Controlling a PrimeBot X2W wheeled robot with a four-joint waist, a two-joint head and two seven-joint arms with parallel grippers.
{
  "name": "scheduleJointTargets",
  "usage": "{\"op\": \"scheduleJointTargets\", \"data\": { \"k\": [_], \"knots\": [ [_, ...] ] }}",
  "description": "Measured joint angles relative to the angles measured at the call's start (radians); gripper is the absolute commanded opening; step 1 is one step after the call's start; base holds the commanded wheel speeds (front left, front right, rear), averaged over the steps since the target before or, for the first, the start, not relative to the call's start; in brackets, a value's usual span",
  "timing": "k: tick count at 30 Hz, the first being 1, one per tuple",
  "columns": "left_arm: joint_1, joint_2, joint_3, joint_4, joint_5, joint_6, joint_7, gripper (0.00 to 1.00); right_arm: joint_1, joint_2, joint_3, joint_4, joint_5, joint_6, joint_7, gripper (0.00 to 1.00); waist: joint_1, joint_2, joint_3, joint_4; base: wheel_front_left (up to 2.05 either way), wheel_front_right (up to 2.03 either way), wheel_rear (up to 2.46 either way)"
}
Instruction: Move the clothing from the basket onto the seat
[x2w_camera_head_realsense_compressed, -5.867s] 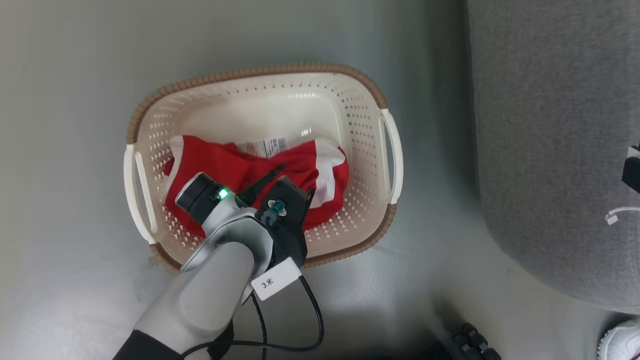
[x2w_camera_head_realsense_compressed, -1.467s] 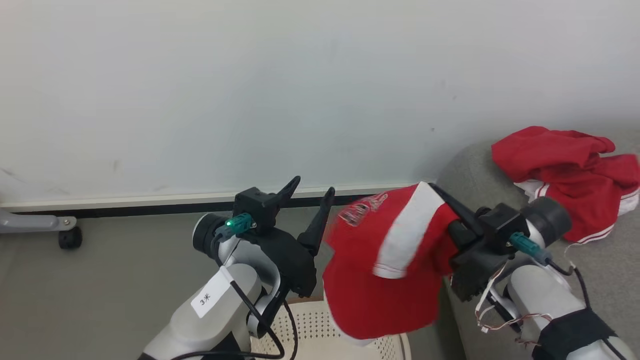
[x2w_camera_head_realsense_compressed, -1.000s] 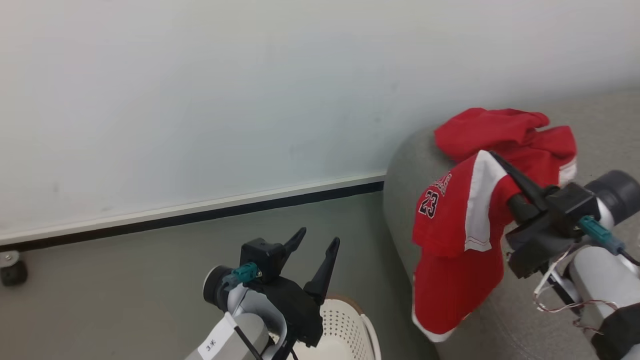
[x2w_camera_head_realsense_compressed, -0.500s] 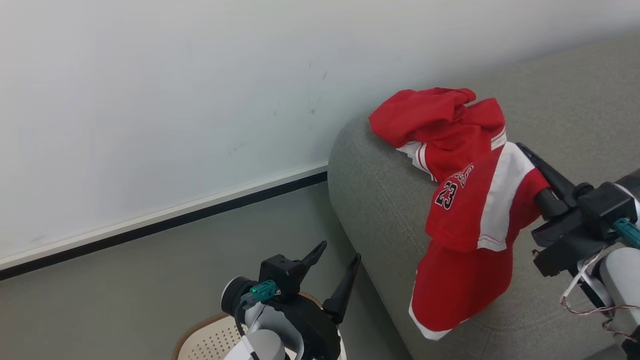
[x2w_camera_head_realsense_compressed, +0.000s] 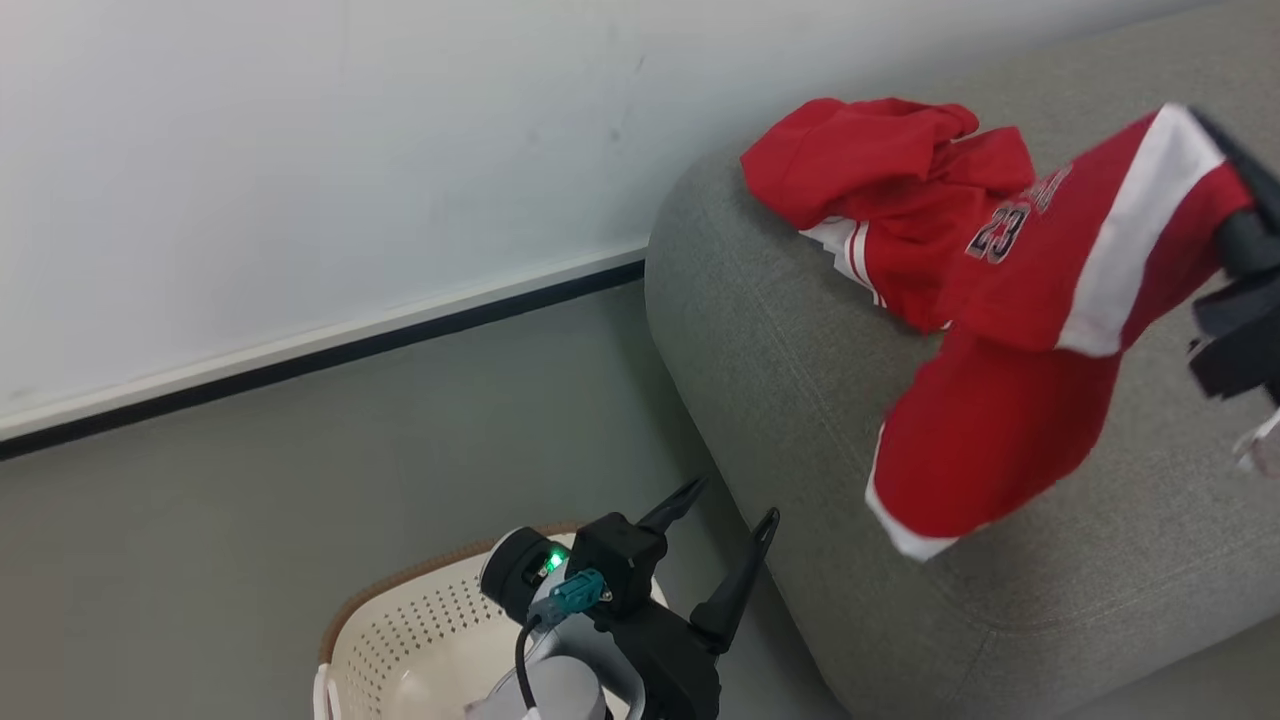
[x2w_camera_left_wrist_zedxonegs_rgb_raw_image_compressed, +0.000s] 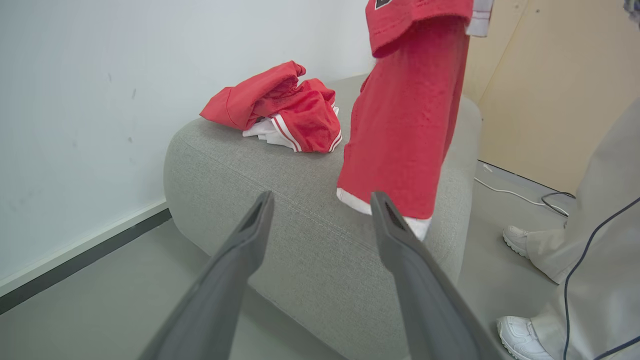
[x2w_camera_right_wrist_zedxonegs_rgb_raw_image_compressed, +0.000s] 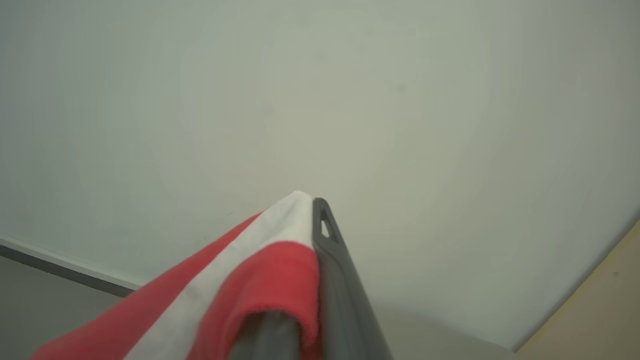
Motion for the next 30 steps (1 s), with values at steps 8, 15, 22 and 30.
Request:
{"op": "scheduleJointTargets", "data": {
  "k": [8, 15, 22, 30],
  "knots": [
    [-0.055, 0.032, -0.016, -0.071, 0.063, 0.000, 0.000, 1.00, -0.190, -0.094, -0.109, 0.061, 0.037, 0.000, 0.053, 0.00, 0.0001, 0.0000, 0.102, 0.033, 0.00, 0.00, 0.00],
    [-0.125, 0.035, -0.026, -0.145, 0.105, 0.000, 0.000, 1.00, -0.371, -0.146, -0.155, 0.194, 0.042, 0.000, 0.101, 0.00, 0.0001, 0.0000, 0.198, 0.077, 0.00, 0.00, 0.00],
    [-0.178, 0.050, -0.024, -0.205, 0.136, 0.000, 0.000, 1.00, -0.491, -0.116, -0.106, 0.275, -0.011, -0.003, 0.132, 0.00, 0.0000, 0.0001, 0.299, 0.125, 0.00, 0.00, 0.00],
    [-0.240, 0.070, -0.017, -0.256, 0.181, 0.011, 0.002, 1.00, -0.509, -0.032, -0.096, 0.393, -0.008, -0.030, 0.140, 0.00, 0.0001, 0.0002, 0.421, 0.165, 0.00, 0.00, 0.00]
  ]
}}
